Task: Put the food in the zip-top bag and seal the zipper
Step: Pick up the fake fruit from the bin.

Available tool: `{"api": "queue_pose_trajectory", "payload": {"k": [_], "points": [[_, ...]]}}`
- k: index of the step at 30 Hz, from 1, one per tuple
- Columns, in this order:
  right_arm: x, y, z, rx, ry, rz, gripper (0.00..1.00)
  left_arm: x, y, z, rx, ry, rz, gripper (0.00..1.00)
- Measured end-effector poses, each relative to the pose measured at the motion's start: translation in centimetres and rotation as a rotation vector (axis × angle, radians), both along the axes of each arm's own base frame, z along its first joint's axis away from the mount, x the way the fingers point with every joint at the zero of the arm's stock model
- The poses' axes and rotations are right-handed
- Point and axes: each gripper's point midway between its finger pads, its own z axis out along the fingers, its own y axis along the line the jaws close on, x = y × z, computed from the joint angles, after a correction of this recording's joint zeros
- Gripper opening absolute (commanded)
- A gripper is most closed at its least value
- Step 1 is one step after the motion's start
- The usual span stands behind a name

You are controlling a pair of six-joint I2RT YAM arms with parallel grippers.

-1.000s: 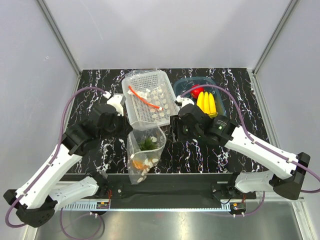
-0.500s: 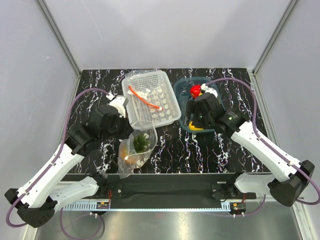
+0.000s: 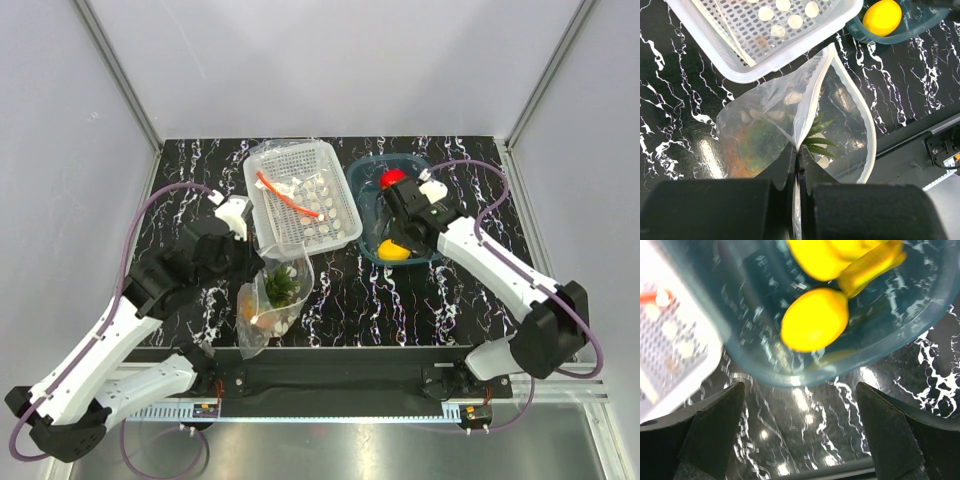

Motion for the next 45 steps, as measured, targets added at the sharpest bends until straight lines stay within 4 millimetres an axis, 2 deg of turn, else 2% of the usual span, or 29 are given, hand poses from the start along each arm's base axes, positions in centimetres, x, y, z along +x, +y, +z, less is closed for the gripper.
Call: {"api": "queue_pose_trajectory", "payload": {"k": [5,11,16,19,22,23,24,26,29,31,34,38,42,45], "points": [[2.1,-1.1,-2.3,0.001,0.034,-0.098,1.00,-0.4,0.1,-0.3,-0.001,0.004,-0.011,0.00],[4.3,-1.0,-5.6,0.003,0.074,-0.134,1.00,-0.6,-0.1,-0.9,-0.002,0.018,-0.024,0.00],[4.9,-0.6,-9.1,-0.005,0.139,-0.160,1.00,-0.8,0.0,-1.0,-0.004,0.016,-0.030,0.00],[5.1,-0.3,-10.5,0.005,0.154,-0.177,0.98,-0.9,0.1,-0.9,-0.007,0.012,-0.031,0.00],[5.3,-0.2,-11.2,0.011,0.151,-0.190,0.83,-1.0,0.1,-0.8,-0.008,0.007,-0.032,0.00],[5.4,-0.2,-11.4,0.012,0.149,-0.193,0.71,-1.0,0.2,-0.8,-0.009,0.005,-0.032,0.00],[5.5,-0.2,-11.4,0.010,0.146,-0.192,0.65,-1.0,0.2,-0.8,-0.009,0.005,-0.033,0.00],[5.7,-0.2,-11.3,0.008,0.137,-0.191,0.59,-1.0,0.2,-0.8,-0.008,0.005,-0.032,0.00],[6.1,-0.1,-10.7,0.016,0.104,-0.166,0.52,-1.0,0.2,-0.8,-0.005,0.005,-0.034,0.00],[6.0,-0.1,-9.5,0.025,0.071,-0.140,0.49,-1.1,0.3,-0.9,-0.003,0.007,-0.034,0.00],[5.9,-0.1,-6.4,0.057,-0.009,-0.091,0.46,-1.3,0.4,-0.9,-0.002,0.008,-0.034,0.00],[5.6,0.6,-0.8,0.141,-0.154,0.012,0.42,-1.4,0.5,-1.0,0.003,0.013,-0.034,0.00],[4.0,3.2,3.7,0.259,-0.267,0.228,0.41,-1.5,0.6,-1.1,0.007,0.017,-0.034,0.00],[2.0,6.1,5.8,0.297,-0.316,0.410,0.40,-1.4,0.7,-1.1,0.014,0.015,-0.033,0.01]]}}
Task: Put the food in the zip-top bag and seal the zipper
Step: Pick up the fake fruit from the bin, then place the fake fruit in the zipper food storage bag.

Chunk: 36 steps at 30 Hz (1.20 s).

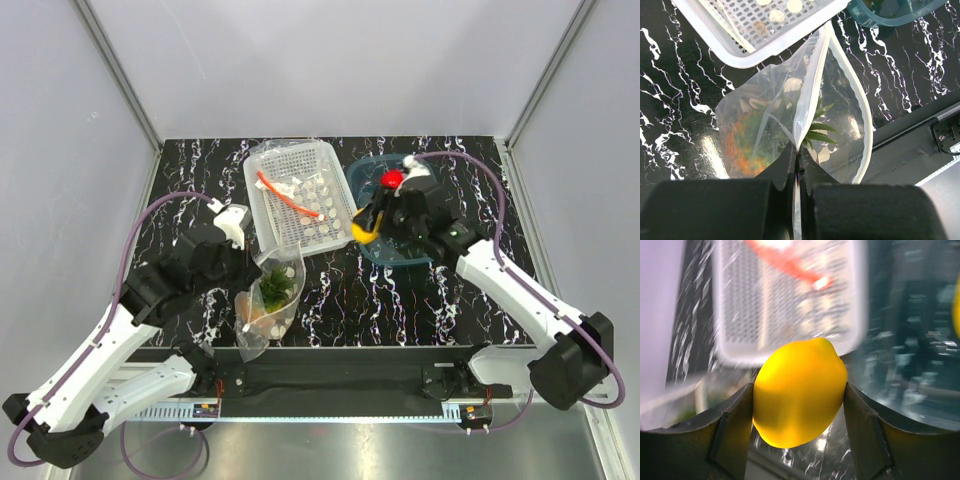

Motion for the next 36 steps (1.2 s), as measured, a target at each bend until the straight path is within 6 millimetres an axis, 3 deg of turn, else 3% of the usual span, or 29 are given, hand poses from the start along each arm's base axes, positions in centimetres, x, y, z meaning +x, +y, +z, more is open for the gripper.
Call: {"api": "queue_pose_trajectory", "payload": {"k": [6,10,14,18,21,28,31,36], "points": [[-7.6,8.8,2.2,-0.002,-0.080,0.399,0.40,-0.1,0.5,-0.3,0.021,0.008,0.014,0.01],[-11.6,12.5,4.2,0.026,-0.146,0.556,0.40,-0.3,0.8,-0.3,0.023,0.014,0.023,0.02],[-13.7,15.2,6.5,0.063,-0.211,0.636,0.40,-0.9,1.1,0.2,0.012,0.017,0.030,0.02],[-14.2,17.7,7.7,0.067,-0.267,0.655,0.40,-1.3,1.3,0.7,-0.007,0.014,0.033,0.02],[-14.2,19.4,7.1,0.049,-0.282,0.644,0.39,-1.5,1.2,0.8,-0.020,0.022,0.036,0.02],[-14.9,21.7,3.1,-0.052,-0.275,0.604,0.39,-2.2,1.6,0.6,-0.034,0.054,0.057,0.02],[-16.5,22.4,1.3,-0.103,-0.272,0.613,0.40,-2.5,1.8,0.5,-0.041,0.069,0.072,0.02],[-21.4,24.6,-1.1,-0.125,-0.263,0.710,0.41,-2.6,1.2,0.9,-0.090,0.083,0.081,0.02]]}}
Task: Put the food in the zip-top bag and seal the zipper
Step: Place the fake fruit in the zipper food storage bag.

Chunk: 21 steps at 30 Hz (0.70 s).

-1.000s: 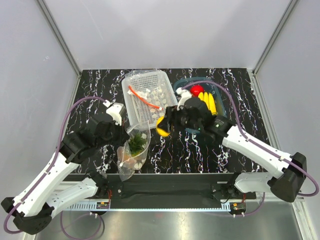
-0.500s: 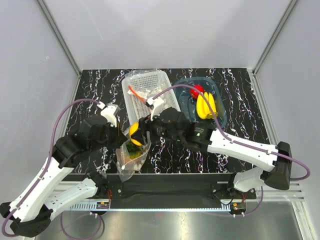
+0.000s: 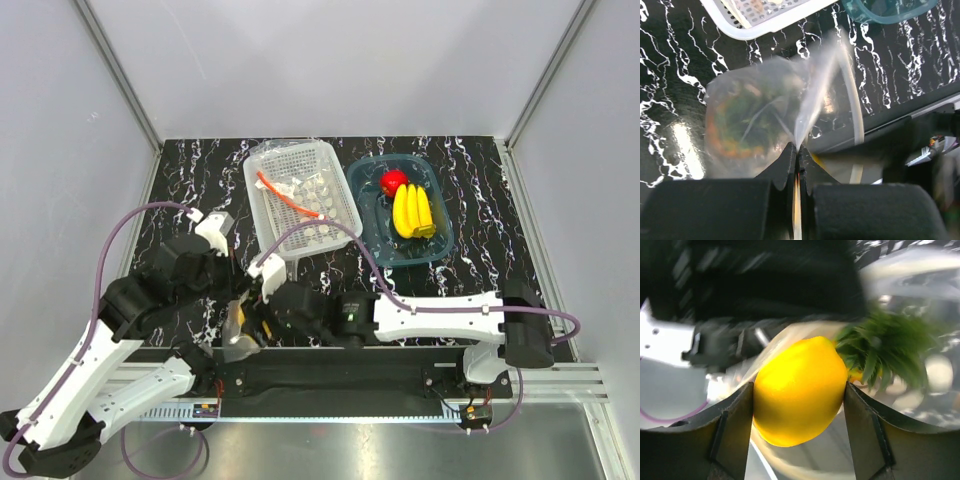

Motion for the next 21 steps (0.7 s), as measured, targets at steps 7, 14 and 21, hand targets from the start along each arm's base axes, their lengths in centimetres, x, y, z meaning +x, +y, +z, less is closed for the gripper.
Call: {"api": "queue_pose_trajectory", "payload": {"k": [7,14,21], "points": [[-2.3,0.5,-2.3,0.015,0.045,0.039,0.93,-0.2,-0.1,0.3,-0.028,0.006,0.018,0.02],[-2.2,-0.4,-1.6,0.022,0.052,0.019,0.93,0.0,0.1,0.3,-0.024,0.001,0.029,0.02],[-1.8,-2.1,2.1,0.074,0.041,-0.020,0.68,0.2,0.4,0.2,-0.009,-0.007,0.040,0.02]]}}
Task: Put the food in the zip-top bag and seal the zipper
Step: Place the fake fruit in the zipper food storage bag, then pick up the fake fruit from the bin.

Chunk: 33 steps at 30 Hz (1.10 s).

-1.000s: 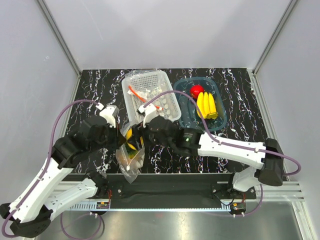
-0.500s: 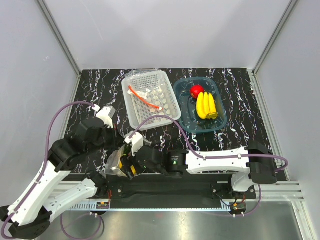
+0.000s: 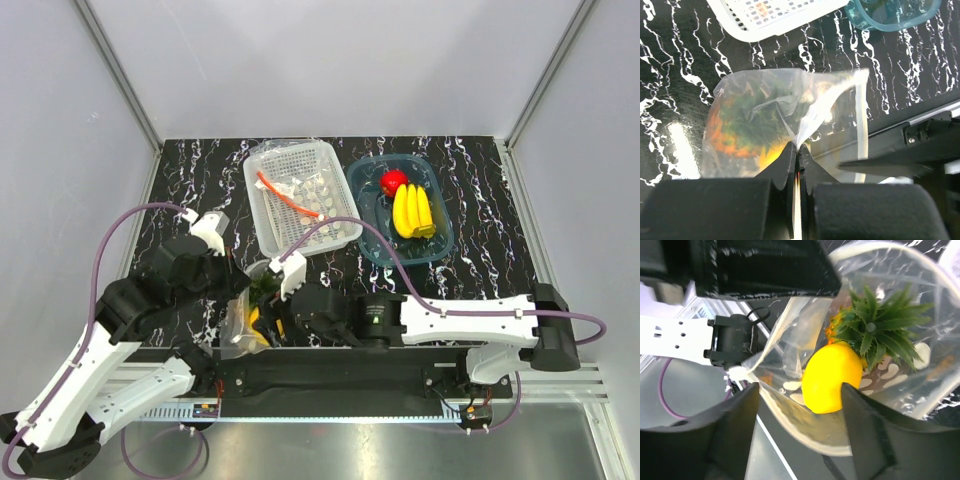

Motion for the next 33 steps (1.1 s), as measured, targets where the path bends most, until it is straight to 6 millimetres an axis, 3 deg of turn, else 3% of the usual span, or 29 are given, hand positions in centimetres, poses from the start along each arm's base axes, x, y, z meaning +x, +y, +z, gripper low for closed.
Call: {"api": "queue_pose_trajectory", "payload": {"k": [1,4,8,11,15,22,26,31,33], "points": [[0.1,-0.2,0.5,0.005,0.000,-0.008,0.61,0.0,0.1,0.0,0.003,-0.002,0.001,0.02],[0.5,-1.1,1.2,-0.005,-0.004,-0.043,0.54,0.0,0.3,0.0,0.015,-0.003,0.001,0.02],[2.5,-3.5,1.4,-0.059,0.008,-0.134,0.58,0.1,0.4,0.2,0.032,-0.009,-0.005,0.02],[7.0,-6.4,1.8,-0.088,0.036,-0.265,0.58,0.3,0.3,0.1,0.046,-0.008,-0.010,0.02],[14.6,-12.6,2.0,-0.118,0.059,-0.510,0.58,0.4,0.3,0.0,0.057,-0.009,-0.018,0.02],[24.1,-21.8,1.8,-0.125,0.135,-0.781,0.58,0.5,0.1,0.2,0.054,-0.024,-0.033,0.02],[29.6,-24.3,0.2,-0.141,0.195,-0.861,0.58,0.5,0.1,0.2,0.060,-0.031,-0.041,0.02],[36.1,-25.4,-3.8,-0.195,0.268,-0.922,0.70,0.5,0.1,0.2,0.064,-0.035,-0.055,0.02],[38.2,-25.6,-5.1,-0.213,0.278,-0.948,0.70,0.4,0.1,0.2,0.062,-0.038,-0.061,0.02]]}}
